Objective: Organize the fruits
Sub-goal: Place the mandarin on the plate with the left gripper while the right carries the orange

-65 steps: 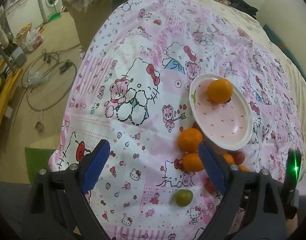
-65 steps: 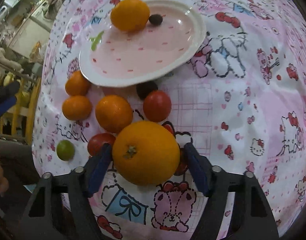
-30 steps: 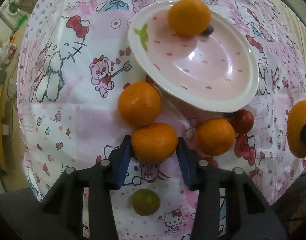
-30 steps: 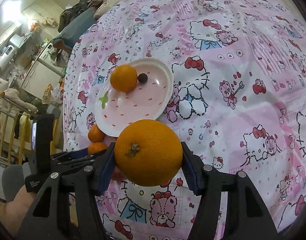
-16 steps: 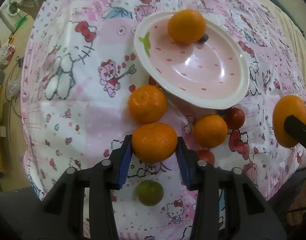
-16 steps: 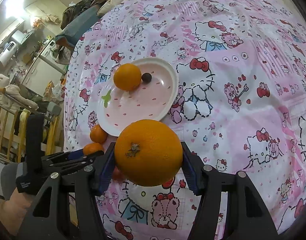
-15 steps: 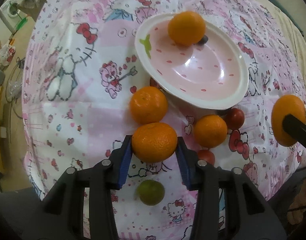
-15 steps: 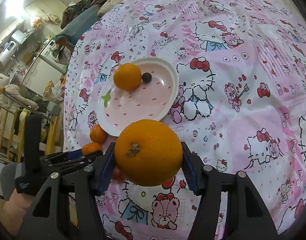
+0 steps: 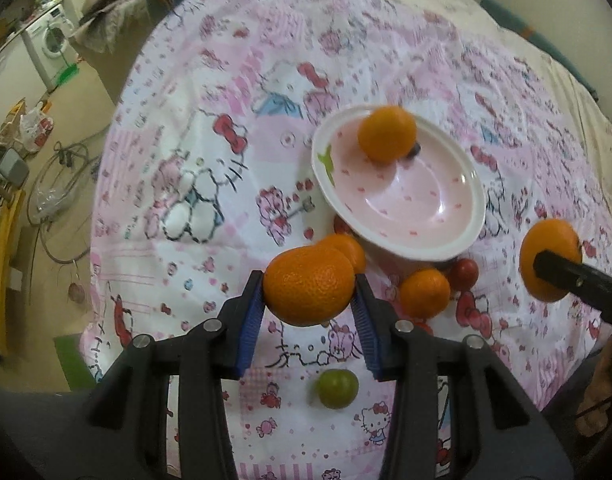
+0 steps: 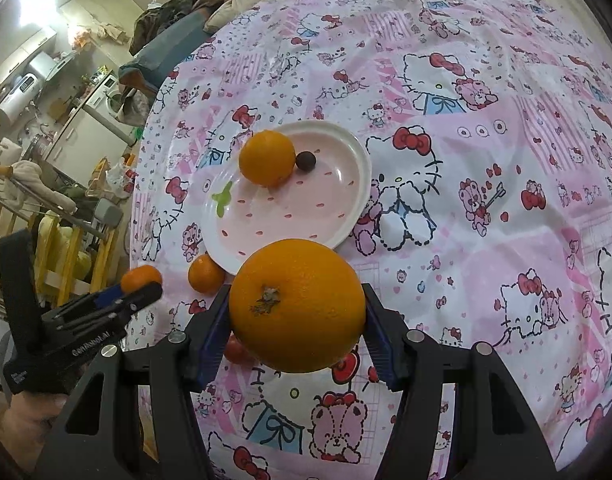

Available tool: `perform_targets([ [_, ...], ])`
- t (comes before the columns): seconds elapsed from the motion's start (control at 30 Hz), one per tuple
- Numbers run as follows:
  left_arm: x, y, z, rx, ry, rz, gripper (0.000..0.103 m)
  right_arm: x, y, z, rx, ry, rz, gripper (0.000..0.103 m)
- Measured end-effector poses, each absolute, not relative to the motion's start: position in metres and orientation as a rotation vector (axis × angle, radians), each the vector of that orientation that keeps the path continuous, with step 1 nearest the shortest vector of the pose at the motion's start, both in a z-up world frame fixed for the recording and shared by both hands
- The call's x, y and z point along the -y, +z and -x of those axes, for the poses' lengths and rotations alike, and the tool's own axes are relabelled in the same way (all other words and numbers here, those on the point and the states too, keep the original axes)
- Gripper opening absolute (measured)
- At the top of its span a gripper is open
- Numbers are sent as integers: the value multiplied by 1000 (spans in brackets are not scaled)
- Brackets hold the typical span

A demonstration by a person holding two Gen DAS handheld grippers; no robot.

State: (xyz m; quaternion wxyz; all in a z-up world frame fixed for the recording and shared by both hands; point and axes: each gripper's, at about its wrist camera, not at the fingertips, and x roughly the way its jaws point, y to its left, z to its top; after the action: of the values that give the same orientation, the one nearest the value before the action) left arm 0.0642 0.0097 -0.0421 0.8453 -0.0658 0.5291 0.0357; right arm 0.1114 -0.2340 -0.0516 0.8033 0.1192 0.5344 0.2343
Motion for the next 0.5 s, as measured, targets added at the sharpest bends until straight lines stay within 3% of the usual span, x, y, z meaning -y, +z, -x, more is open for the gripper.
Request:
perform_targets([
  [0.5, -4, -4, -101, -1040, 34, 81, 39, 252, -21, -148, -1044, 510, -278, 63],
])
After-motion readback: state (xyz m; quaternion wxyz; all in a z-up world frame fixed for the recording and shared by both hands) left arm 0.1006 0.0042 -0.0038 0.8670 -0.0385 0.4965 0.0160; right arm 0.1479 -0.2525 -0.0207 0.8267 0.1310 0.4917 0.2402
